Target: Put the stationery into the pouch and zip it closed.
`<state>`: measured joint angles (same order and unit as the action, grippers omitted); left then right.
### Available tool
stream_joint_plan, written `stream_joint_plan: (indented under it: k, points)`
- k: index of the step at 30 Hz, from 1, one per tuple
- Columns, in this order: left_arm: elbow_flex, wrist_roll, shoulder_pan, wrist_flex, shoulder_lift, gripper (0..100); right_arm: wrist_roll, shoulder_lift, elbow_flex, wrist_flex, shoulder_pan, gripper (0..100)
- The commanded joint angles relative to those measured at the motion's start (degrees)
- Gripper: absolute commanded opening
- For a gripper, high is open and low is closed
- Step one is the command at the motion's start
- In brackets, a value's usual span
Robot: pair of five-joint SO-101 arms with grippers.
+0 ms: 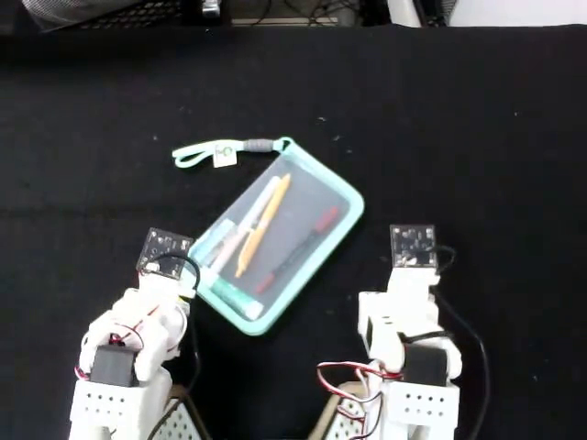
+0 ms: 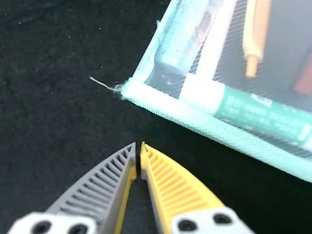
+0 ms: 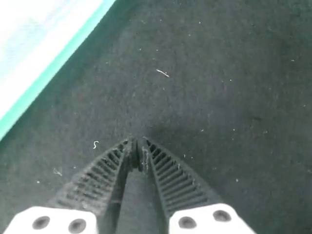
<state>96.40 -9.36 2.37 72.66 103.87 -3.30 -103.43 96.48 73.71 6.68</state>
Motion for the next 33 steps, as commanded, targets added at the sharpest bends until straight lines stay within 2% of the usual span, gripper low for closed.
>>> stream_joint_plan:
  k: [1,7,10,14,18,24,29,33]
  points:
    - [0.92,0.09,0.66,0.26,0.35,3,-0.26,-2.86,0.13,0.00,0.35,1.5]
    - [0.92,-0.09,1.45,0.18,0.35,3,-0.26,-3.21,0.13,0.18,0.53,1.5]
    - [0.92,0.00,4.35,0.18,0.35,3,-0.26,-3.21,0.13,0.18,0.53,1.5]
    - [0.92,0.35,4.00,0.18,0.35,3,-0.35,-3.21,0.13,0.18,0.53,1.5]
    - [0.92,3.96,-2.59,0.18,0.35,3,-0.35,-3.21,0.13,0.18,0.53,1.5]
    - [0.92,4.04,-10.42,0.18,0.35,3,-0.35,-3.21,0.13,0.18,0.53,1.5]
    - [0.92,4.13,-14.37,0.18,0.35,3,-0.35,-3.21,0.13,0.18,0.53,1.5]
    - [0.92,4.13,-14.90,0.18,0.35,3,-0.44,-3.21,0.13,0.18,0.53,1.5]
